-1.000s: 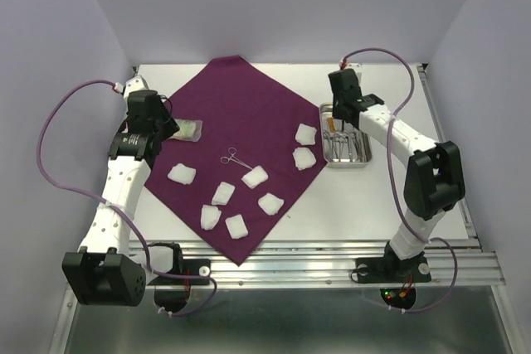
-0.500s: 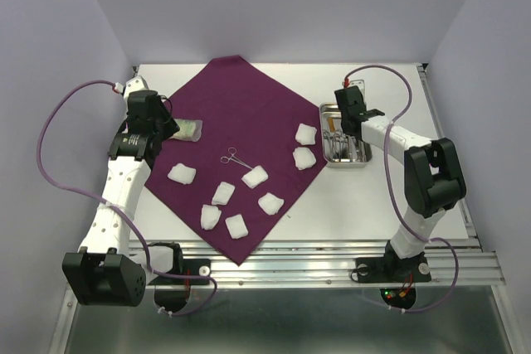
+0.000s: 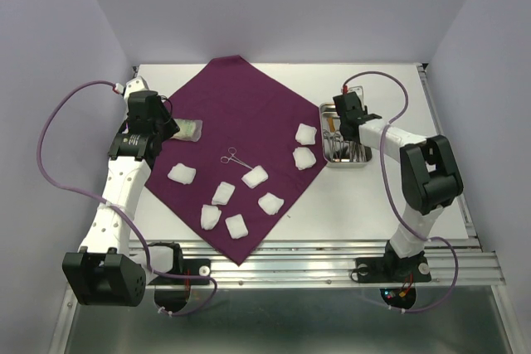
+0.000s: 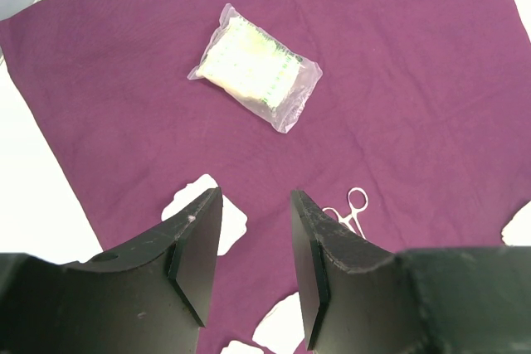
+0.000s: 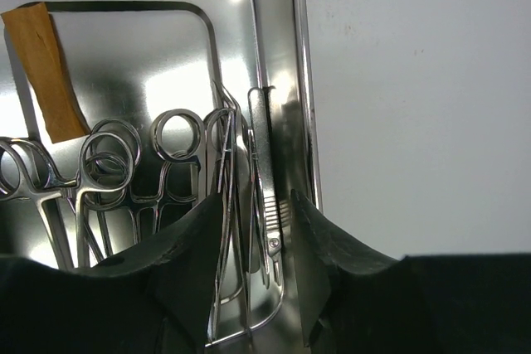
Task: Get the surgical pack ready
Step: Place the medical item in the container.
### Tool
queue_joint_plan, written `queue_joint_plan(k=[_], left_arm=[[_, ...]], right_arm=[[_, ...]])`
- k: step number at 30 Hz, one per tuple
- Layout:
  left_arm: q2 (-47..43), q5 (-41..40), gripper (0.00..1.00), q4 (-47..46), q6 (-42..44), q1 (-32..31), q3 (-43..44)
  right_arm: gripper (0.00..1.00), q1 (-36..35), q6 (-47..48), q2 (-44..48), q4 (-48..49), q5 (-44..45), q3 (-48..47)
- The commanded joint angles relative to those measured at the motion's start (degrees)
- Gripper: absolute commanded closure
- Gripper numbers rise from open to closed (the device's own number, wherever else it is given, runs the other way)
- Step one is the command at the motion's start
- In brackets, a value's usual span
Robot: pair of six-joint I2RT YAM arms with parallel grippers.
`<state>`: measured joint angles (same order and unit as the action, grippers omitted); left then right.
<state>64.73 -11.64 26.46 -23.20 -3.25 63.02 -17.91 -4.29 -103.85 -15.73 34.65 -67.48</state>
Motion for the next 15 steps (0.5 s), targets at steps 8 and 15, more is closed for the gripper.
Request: queue_joint_plan(k=[8, 15], left_arm=[[-0.48, -0.75, 0.51, -1.06, -0.26, 0.26, 0.69], [0.4, -1.19, 0.51, -1.06, -0.35, 0.26, 1.4]], right_arm=[[0.59, -1.77, -1.94, 8.66, -0.53, -7.12, -4.32], [0.57, -14.5, -7.22, 6.74, -2.46, -12.16, -10.73]])
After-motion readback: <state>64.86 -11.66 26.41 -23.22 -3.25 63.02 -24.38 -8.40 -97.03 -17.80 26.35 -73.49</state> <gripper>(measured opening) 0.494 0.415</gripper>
